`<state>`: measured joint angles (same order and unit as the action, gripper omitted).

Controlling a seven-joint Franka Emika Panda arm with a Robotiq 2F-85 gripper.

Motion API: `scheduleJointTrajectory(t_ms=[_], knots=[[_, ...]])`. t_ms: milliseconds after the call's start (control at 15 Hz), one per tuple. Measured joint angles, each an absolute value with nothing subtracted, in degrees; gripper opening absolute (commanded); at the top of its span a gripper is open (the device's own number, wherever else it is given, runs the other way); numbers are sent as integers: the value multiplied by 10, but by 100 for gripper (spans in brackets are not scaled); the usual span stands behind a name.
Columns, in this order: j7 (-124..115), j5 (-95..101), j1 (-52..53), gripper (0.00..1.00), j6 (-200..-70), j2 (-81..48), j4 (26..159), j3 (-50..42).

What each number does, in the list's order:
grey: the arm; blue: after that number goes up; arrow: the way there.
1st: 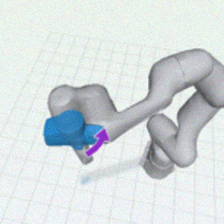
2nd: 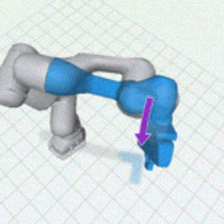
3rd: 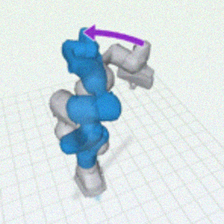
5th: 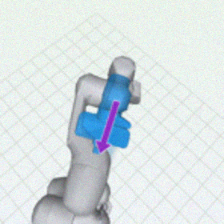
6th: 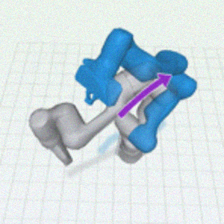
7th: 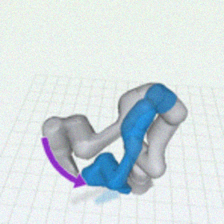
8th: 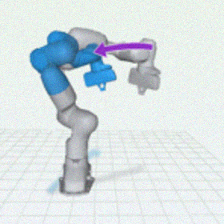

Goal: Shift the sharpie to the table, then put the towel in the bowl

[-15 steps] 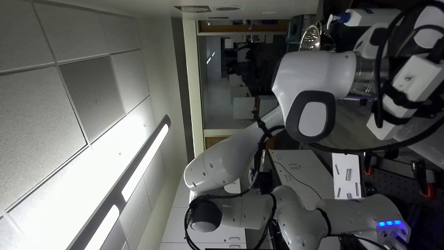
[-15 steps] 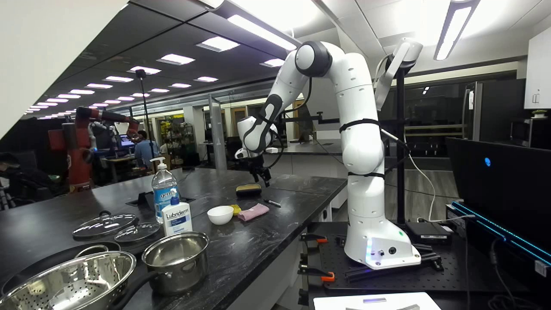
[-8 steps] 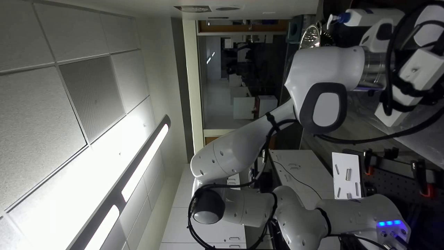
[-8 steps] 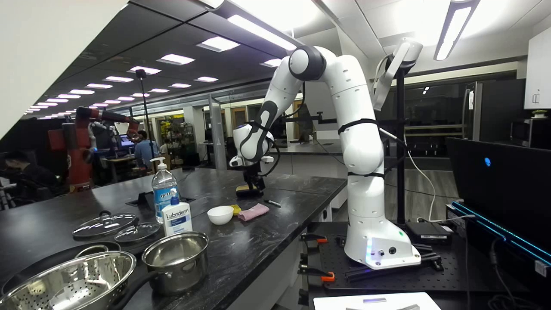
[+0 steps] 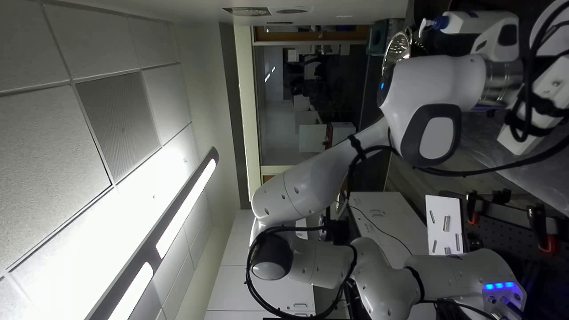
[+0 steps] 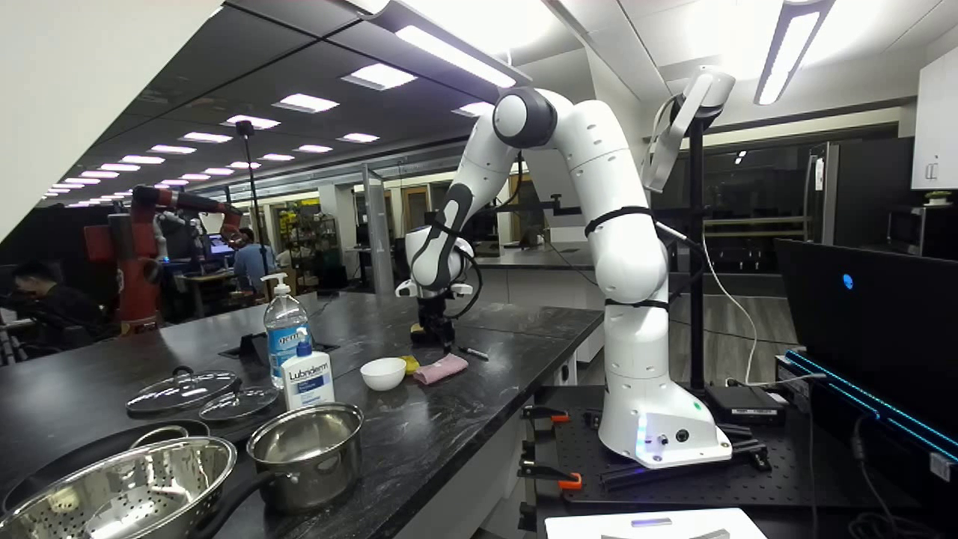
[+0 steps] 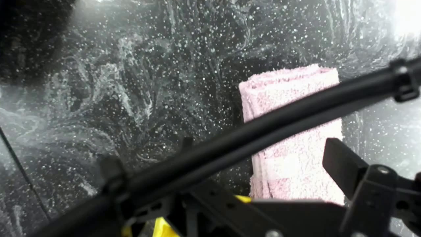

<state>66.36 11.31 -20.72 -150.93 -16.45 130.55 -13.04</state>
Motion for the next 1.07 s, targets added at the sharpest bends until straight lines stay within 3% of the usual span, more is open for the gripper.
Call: scheduleJointTrajectory(t_ms=[867, 933, 1067], knots=[[709, 87, -227, 100, -1512, -255, 1240, -104], [709, 87, -227, 75, -1511, -259, 1236, -101], [708, 87, -227, 68, -1508, -263, 1228, -95]])
